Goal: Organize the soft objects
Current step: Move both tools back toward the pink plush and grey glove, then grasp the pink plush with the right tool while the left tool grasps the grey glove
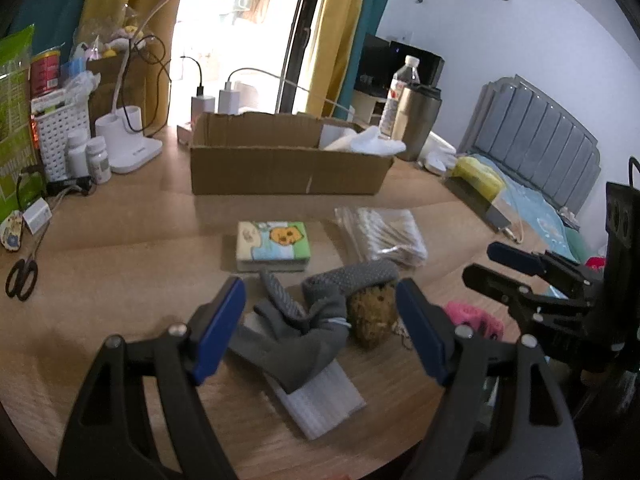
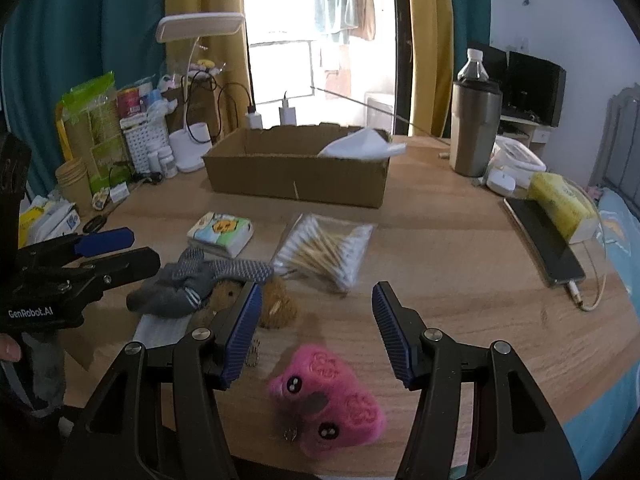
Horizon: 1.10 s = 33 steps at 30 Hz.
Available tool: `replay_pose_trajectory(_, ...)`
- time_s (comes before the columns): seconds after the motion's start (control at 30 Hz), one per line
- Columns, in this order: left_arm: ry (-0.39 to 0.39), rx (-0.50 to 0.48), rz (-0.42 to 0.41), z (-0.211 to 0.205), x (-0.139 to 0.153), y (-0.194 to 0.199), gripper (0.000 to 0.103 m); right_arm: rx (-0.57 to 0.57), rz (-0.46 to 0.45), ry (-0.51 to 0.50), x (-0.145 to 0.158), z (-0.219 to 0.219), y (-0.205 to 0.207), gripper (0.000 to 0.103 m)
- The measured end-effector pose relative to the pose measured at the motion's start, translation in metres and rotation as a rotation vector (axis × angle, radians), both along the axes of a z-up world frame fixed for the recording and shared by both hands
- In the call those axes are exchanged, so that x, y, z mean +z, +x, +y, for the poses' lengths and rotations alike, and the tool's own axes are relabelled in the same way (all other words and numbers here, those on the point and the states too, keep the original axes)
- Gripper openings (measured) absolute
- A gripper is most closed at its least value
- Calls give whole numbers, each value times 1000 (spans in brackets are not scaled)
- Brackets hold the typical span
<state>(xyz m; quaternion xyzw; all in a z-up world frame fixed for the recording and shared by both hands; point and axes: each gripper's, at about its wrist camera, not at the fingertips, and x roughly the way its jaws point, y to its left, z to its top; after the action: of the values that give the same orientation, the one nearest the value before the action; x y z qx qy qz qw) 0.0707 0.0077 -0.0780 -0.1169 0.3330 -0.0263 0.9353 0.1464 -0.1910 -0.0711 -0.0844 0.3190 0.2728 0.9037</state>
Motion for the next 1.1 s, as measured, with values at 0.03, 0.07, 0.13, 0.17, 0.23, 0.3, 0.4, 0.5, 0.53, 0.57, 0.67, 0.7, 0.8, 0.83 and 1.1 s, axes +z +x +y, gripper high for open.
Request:
replay_pose_trajectory(0.03, 0, 0, 4, 0, -2, -1, 79, 1, 7, -3, -2, -1, 0, 61)
replay_pose_trajectory(0.07, -1, 1, 9, 1, -3, -2, 79, 0, 15, -7, -4, -1, -1, 61)
replay_pose_trajectory(0.13, -3, 3, 17, 1, -6, -3, 79, 3, 39, -18, -8, -2, -2, 61)
replay_pose_trajectory(0.17, -4, 5, 22, 2, -8, -4, 79, 2, 46, -21, -10, -3, -3, 61)
replay_pose_trajectory(0.23, -7, 6, 30, 3, -10, -5, 79, 1, 59, -28, -15, -5, -3, 61)
replay_pose_trajectory(0.3, -8, 5, 37, 3, -12, -5, 79, 0, 74, -35, -20, -7, -5, 61)
replay_pose_trajectory(0.4, -7, 2, 47, 2, -15, -6, 79, -1, 88, -48, -25, -9, -6, 61)
replay_pose_trajectory(0.5, -5, 1, 54, 2, -17, -5, 79, -8, 102, -52, -30, -12, -6, 61)
replay_pose_trajectory(0.53, -4, 2, 59, 3, -18, -5, 79, -10, 106, -53, -31, -12, -6, 61)
replay_pose_trajectory(0.57, -3, 4, 63, 4, -19, -4, 79, -10, 111, -56, -33, -12, -5, 61)
replay_pose_trajectory(0.67, 3, 5, 74, 5, -22, -3, 79, -10, 118, -61, -37, -12, -5, 61)
replay_pose_trajectory(0.7, 6, 3, 81, 5, -24, -2, 79, -9, 121, -61, -38, -12, -5, 61)
replay_pose_trajectory(0.8, 14, 1, 102, 4, -29, 1, 79, 8, 141, -66, -43, -10, -3, 61)
replay_pose_trajectory(0.83, 15, 1, 106, 4, -30, 1, 79, 16, 145, -69, -45, -9, -4, 61)
replay_pose_trajectory(1.1, 38, -4, 155, 2, -41, 10, 79, 29, 129, -87, -50, -4, -3, 52)
